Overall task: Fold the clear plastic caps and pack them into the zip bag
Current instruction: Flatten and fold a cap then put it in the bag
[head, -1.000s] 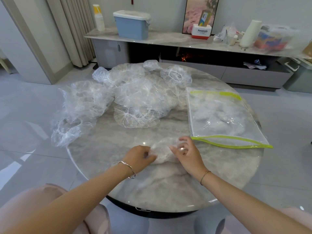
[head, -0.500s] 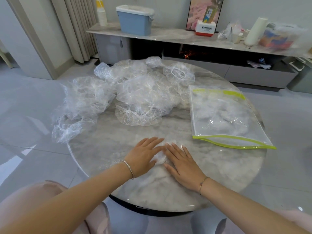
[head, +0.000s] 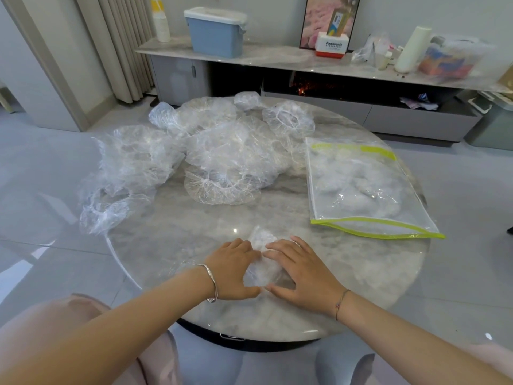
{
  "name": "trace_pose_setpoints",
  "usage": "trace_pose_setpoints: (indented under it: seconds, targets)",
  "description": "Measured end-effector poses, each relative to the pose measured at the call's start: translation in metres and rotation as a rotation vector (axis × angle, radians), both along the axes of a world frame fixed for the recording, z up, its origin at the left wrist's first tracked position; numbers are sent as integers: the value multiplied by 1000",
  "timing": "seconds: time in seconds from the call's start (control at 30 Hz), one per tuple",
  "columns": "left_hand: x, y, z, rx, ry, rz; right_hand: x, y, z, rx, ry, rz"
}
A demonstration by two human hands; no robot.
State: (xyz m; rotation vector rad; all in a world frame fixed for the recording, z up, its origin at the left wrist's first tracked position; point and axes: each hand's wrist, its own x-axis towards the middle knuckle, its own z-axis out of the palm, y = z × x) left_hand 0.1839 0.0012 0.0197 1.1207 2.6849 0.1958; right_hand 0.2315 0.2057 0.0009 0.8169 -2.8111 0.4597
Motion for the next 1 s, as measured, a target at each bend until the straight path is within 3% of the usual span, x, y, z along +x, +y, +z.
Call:
trace_pose_setpoints:
  seconds: [0.07, 0.17, 0.33, 0.47, 0.57, 0.77, 0.87, 1.0]
  targets:
    - [0, 1, 6, -19, -109, 17, 3, 2, -1, 0, -5, 9]
    - [-1, -1, 10, -31, -126, 20, 5, 7, -4, 75, -39, 62]
    - [-2, -8, 5, 84, 53, -70, 3, 7, -8, 128, 11, 80]
    - [-6, -9, 0, 107, 78, -144, -1, 4, -11, 118, 96, 84]
    - [-11, -9, -3, 181, 93, -97, -4, 0, -9, -10, 44, -17]
    - [-15, 2, -5, 243, 14, 179, -7, -6, 2, -623, -325, -385]
    - [-17, 8, -5, 295, -25, 300, -13, -8, 0, -689, -385, -498]
    - [-22, 11, -9, 284, -41, 373, -22, -8, -5, -591, -280, -571]
